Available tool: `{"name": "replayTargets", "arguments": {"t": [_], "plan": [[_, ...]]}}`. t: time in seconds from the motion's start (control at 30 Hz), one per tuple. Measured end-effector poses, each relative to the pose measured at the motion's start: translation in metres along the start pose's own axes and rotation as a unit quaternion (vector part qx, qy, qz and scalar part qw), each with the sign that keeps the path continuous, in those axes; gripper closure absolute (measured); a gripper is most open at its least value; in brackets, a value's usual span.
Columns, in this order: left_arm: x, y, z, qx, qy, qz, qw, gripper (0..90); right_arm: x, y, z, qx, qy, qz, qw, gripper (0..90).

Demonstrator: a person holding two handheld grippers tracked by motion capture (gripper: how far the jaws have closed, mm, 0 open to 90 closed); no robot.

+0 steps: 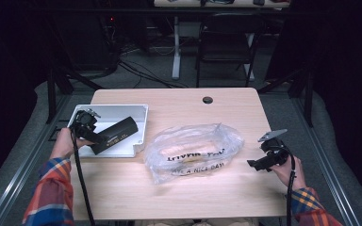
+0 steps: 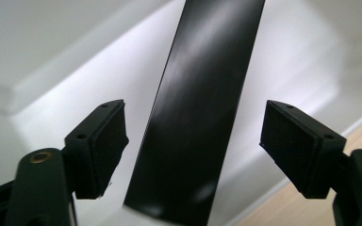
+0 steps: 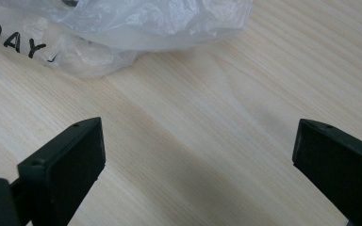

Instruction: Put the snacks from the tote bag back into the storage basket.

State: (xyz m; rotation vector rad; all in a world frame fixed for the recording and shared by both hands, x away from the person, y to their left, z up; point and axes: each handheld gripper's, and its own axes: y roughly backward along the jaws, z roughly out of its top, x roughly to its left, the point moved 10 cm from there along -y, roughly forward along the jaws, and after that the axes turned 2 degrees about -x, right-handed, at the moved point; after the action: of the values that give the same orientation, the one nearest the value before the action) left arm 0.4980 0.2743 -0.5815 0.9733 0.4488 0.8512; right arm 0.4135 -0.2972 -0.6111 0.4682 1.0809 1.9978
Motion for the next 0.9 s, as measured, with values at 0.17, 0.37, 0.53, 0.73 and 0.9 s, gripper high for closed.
{"name": "replayTargets", "arguments": {"t": [0.17,0.37,0.53,0.73,0.9], "plan": [[0.0,-0.003,0.018,-0.046,0.037,0.013,0.9982,42.2,0.0,0.001,0.0,0.0,0.002,0.003,1.0,2.7],[0.004,-0.013,0.045,-0.094,0.108,0.054,0.9882,63.9,0.0,0.001,0.0,0.0,0.002,0.003,1.0,2.6],[0.003,-0.024,0.057,-0.086,0.123,0.087,0.9848,76.0,0.0,0.001,0.0,-0.003,-0.002,0.005,1.0,2.6],[0.003,-0.039,0.064,-0.08,0.137,0.09,0.9832,83.1,-0.001,0.001,0.0,-0.003,-0.001,0.005,1.0,2.6],[0.003,-0.053,0.066,-0.063,0.142,0.097,0.9831,85.3,-0.001,0.001,0.0,-0.003,-0.001,0.006,1.0,2.6]]}}
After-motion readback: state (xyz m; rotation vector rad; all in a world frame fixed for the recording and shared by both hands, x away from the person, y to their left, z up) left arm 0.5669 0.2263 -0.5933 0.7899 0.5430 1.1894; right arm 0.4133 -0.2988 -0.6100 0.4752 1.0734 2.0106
